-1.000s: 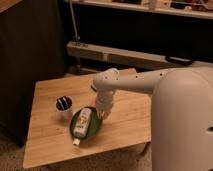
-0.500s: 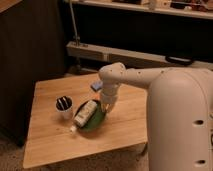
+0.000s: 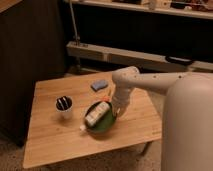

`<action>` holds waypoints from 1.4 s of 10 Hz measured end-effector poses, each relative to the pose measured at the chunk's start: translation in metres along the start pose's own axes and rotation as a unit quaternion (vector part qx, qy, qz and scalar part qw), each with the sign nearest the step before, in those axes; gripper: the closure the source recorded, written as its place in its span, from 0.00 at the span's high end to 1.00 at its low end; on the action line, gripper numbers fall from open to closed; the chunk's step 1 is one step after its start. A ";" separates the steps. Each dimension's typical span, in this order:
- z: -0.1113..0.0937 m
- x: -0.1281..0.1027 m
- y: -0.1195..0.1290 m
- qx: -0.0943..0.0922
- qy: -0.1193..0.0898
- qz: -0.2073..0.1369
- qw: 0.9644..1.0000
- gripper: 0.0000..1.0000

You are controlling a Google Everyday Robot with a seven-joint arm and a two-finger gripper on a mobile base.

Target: Drag the ceramic bowl in a circle

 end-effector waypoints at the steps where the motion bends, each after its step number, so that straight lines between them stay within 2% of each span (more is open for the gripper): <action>1: 0.001 0.015 0.006 -0.004 0.002 -0.010 1.000 0.00; 3: 0.007 0.055 0.033 -0.011 0.011 -0.055 0.998 0.00; 5: 0.015 0.084 0.075 -0.017 0.018 -0.100 0.995 0.00; 7: 0.026 0.085 0.118 -0.022 0.023 -0.122 0.992 0.00; 8: 0.032 0.080 0.142 -0.026 0.024 -0.129 0.991 0.00; 9: 0.037 0.069 0.154 -0.031 0.024 -0.129 0.991 0.00; 11: 0.039 0.046 0.157 -0.034 0.024 -0.121 0.992 0.00; 14: 0.028 -0.011 0.145 -0.020 0.018 -0.104 0.994 0.00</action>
